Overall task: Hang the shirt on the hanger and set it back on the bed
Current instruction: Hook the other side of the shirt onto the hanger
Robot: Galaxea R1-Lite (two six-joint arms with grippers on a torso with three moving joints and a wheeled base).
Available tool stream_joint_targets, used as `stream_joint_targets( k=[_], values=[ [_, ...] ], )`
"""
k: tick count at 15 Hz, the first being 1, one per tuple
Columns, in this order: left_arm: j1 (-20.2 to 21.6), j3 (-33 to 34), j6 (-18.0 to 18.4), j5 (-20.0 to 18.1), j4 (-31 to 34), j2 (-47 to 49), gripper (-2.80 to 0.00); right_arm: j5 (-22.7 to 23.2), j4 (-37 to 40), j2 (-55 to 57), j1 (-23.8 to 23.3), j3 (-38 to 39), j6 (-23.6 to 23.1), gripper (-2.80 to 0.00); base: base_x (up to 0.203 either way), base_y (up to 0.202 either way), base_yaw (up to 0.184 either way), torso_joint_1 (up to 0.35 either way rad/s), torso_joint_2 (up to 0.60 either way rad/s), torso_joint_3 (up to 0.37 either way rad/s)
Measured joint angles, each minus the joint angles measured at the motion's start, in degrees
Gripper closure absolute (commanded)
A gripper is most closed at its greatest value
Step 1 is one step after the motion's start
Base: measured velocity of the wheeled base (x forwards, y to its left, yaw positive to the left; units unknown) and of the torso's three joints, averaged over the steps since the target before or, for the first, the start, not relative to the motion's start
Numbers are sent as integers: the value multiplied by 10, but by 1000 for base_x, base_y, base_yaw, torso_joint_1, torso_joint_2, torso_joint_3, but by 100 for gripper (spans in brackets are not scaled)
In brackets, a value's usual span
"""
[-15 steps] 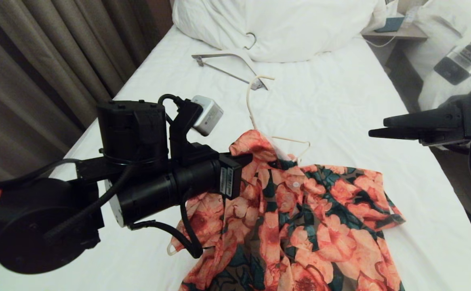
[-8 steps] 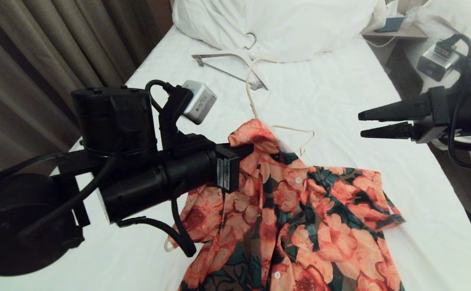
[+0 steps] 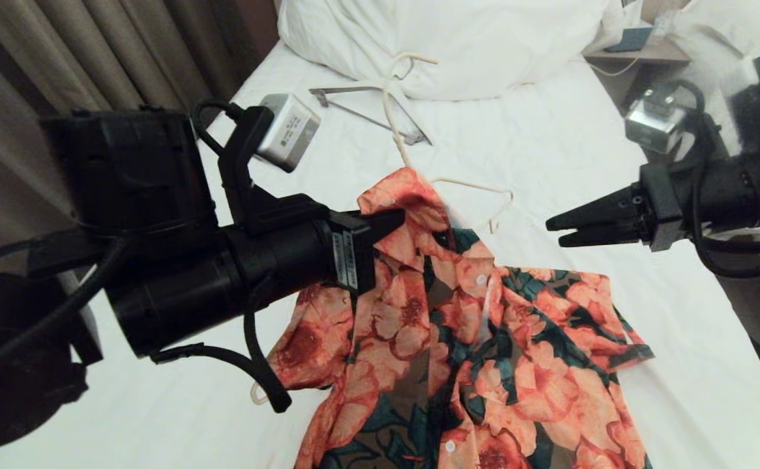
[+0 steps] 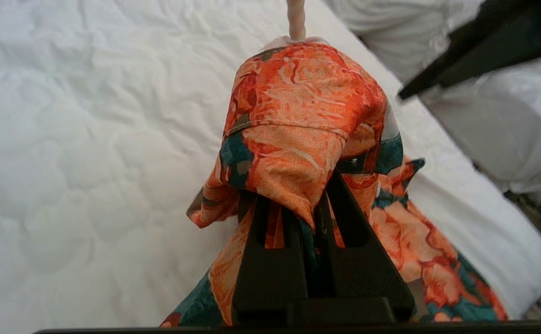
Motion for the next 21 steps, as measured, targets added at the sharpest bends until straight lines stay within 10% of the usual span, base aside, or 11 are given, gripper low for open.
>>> stream_joint_targets(
  k=[7,8,21],
  values=[
    [-1,-3,-1,1,2,-29,0,-90,15,51,78,2,3,0,0,0,0,0,0,0],
    [0,-3,-1,1,2,-31,0,-91,15,59,81,4,3,-280,0,0,0,0,0,0],
    [3,-4,-1,1,2,-45,0,-138,-83,124,106,-9,5,-280,0,0,0,0,0,0]
  ],
)
